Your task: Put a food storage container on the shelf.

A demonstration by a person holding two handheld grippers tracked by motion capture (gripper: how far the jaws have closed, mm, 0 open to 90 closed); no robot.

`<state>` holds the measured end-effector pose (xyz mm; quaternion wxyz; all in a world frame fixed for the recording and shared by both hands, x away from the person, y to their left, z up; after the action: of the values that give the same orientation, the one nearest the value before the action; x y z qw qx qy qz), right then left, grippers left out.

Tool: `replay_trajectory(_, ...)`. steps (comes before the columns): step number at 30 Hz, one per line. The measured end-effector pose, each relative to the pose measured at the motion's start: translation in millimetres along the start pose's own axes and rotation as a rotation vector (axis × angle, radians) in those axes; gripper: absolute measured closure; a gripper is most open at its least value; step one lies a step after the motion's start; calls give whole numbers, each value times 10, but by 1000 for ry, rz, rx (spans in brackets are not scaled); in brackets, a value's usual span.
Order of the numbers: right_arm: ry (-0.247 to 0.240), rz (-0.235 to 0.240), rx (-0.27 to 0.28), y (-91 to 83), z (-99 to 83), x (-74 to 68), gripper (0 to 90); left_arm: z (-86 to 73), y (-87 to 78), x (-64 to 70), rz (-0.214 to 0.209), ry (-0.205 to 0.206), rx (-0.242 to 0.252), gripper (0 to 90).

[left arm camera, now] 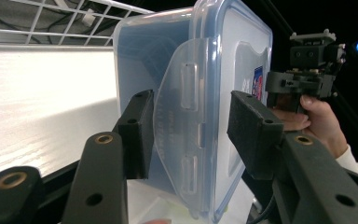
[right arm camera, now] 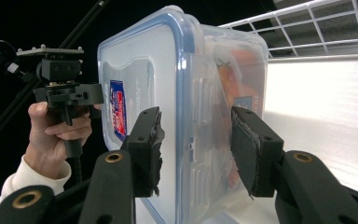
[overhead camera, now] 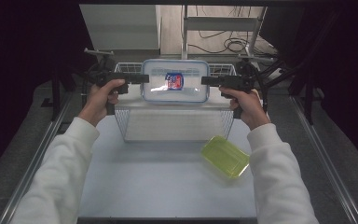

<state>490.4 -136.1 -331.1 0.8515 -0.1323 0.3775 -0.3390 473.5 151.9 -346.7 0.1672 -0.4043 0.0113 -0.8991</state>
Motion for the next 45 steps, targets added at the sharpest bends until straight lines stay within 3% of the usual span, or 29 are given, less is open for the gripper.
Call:
replay_trajectory(5,53,-11,-10,26,25,23,531,22,12,-39,3,-19,5,520)
replay_trajectory(8,89,-41,-6,68,48,36,517,36,25,-66,8,-33,11,513)
replay_trajectory(11,102,-54,-6,83,58,42,511,51,37,-99,8,-50,19,511)
replay_trajectory(17,211,-84,4,144,83,77,502,73,65,-172,12,-82,35,494)
replay_trajectory(22,297,-115,13,201,87,115,492,83,99,-207,43,-130,34,458)
replay_trajectory(27,324,-159,13,235,68,156,478,104,131,-258,114,-163,44,447)
replay_trajectory(32,367,-158,47,257,58,173,482,115,145,-274,109,-180,62,455)
replay_trajectory(37,370,-157,51,253,43,178,457,126,149,-262,106,-164,74,416)
replay_trajectory(45,318,-153,119,143,66,151,385,185,46,-101,103,-36,141,335)
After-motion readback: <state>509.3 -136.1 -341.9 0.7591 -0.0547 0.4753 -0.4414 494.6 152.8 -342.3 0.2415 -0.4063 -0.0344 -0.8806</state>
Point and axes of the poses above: each handheld gripper's, and its own axes: y roughly forward along the jaws, z roughly out of its top, x roughly to its right, the point moved 7 cm from there along y, roughly forward along the jaws, and after that the axes turned 11 degrees about -z, right-handed, at the moved point
